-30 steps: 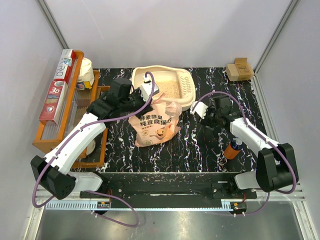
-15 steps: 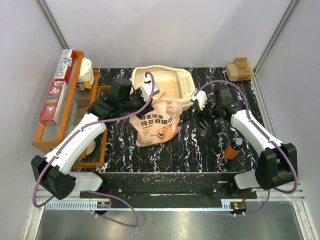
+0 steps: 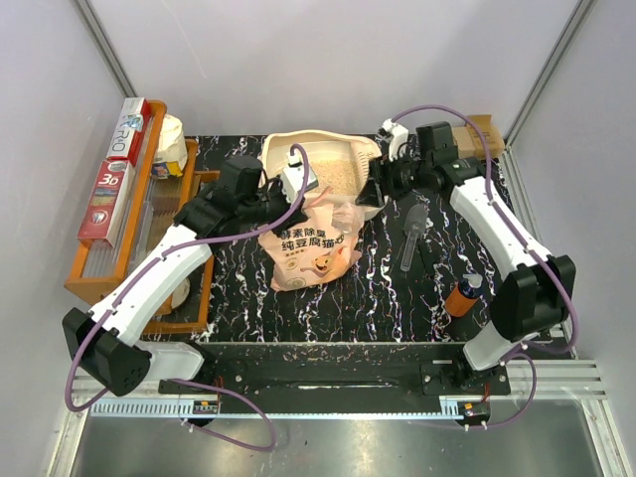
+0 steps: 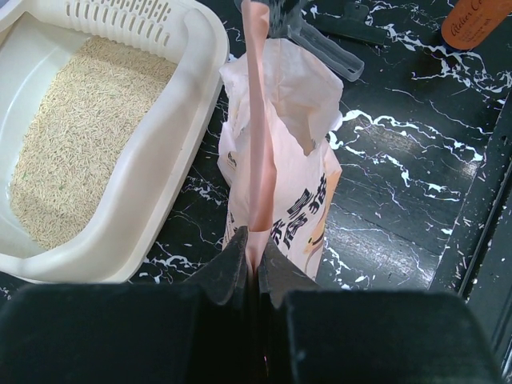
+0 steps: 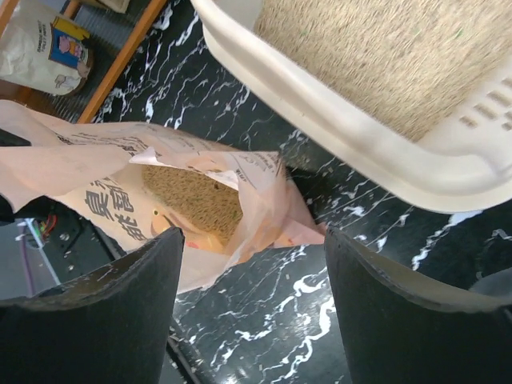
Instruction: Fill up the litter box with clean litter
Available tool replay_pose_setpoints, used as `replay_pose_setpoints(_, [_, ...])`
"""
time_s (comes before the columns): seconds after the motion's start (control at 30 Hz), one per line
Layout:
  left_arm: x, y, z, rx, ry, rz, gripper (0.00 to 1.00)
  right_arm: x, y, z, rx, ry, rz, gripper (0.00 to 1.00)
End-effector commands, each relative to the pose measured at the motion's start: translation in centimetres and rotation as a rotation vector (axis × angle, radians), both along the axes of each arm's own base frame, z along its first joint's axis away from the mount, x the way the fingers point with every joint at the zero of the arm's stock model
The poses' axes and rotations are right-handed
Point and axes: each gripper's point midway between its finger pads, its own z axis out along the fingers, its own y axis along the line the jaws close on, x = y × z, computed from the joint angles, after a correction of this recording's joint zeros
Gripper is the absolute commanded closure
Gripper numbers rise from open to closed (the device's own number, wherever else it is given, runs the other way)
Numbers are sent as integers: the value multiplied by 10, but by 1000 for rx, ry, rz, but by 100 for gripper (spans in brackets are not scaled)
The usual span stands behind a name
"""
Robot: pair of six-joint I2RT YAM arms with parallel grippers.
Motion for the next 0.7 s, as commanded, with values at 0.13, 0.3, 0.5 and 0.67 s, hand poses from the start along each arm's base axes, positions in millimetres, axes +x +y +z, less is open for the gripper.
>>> replay_pose_setpoints(0.13, [16, -24, 68, -151, -204, -78, 99, -20, 28, -18, -41, 134, 21, 27])
replay_pose_setpoints(0.3, [18, -30, 73, -132, -233, -130, 99, -19, 18, -33, -169, 110, -59, 56])
replay_pose_setpoints(0.5, [10, -36, 71, -91, -261, -259, 100, -26, 15, -4, -143, 48, -49, 100])
replay_pose_setpoints(0.67, [1, -37, 53, -42, -247, -347, 100, -35, 11, -1, -119, 40, -4, 100])
